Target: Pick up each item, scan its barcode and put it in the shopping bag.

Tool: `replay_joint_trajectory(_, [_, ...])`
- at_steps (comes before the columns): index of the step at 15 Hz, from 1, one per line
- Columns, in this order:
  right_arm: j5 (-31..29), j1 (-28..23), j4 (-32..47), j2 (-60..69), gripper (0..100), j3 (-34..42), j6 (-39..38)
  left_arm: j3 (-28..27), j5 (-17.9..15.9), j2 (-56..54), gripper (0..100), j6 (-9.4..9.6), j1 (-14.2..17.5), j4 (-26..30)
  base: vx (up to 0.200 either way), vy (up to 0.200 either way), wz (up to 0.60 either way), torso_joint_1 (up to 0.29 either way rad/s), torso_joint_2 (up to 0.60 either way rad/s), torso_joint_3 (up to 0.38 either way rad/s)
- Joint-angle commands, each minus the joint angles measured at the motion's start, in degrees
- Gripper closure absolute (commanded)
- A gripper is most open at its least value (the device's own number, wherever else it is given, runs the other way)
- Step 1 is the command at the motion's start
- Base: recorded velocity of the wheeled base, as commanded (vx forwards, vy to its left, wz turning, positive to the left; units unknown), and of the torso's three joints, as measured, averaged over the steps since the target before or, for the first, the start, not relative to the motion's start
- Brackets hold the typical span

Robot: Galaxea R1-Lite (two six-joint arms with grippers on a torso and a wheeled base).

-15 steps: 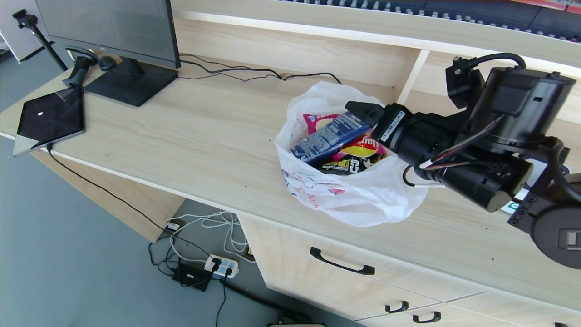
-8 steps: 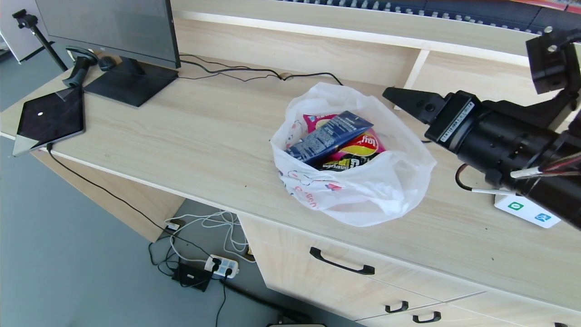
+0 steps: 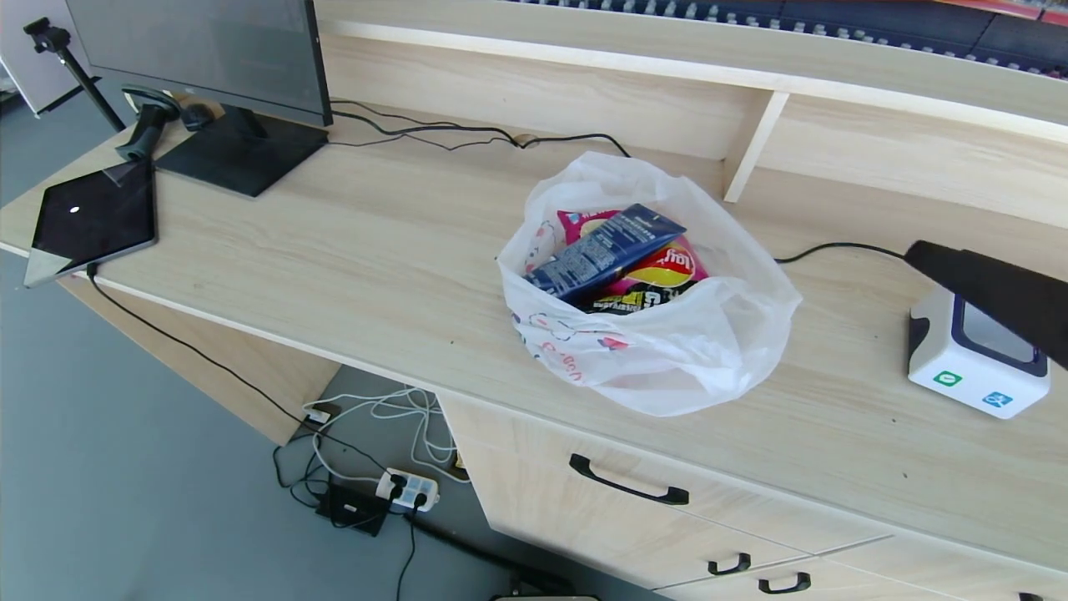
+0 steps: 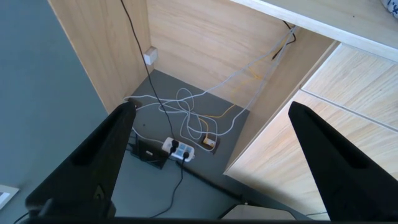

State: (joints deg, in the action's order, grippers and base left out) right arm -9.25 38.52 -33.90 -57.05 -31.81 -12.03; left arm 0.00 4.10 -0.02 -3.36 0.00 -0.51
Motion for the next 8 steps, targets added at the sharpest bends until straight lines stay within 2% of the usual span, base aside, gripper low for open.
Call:
replay_joint_trajectory(1, [3.5,0.4,13.1,22.1,0,13.3,5.8,0.0,0.0,0.0,0,-0.06,0.0,0.0,0.000,0.000,0.00,0.000,0.00,0.000])
replay_joint_trajectory(4, [8.5,0.8,29.8,35.0,0,17.5,9.1,0.0,0.0,0.0,0,0.11,0.0,0.0,0.000,0.000,0.00,0.000,0.00,0.000])
replay_joint_trajectory(5, [8.6,0.8,32.7,37.1,0,19.1,11.0,0.0,0.0,0.0,0,0.20,0.0,0.0,0.000,0.000,0.00,0.000,0.00,0.000])
replay_joint_trajectory(6, [8.7,0.8,33.0,39.0,0,21.9,14.2,0.0,0.0,0.0,0,0.20,0.0,0.0,0.000,0.000,0.00,0.000,0.00,0.000])
replay_joint_trajectory(8, [8.8,0.8,33.1,43.4,0,27.1,15.7,0.0,0.0,0.0,0,0.20,0.0,0.0,0.000,0.000,0.00,0.000,0.00,0.000])
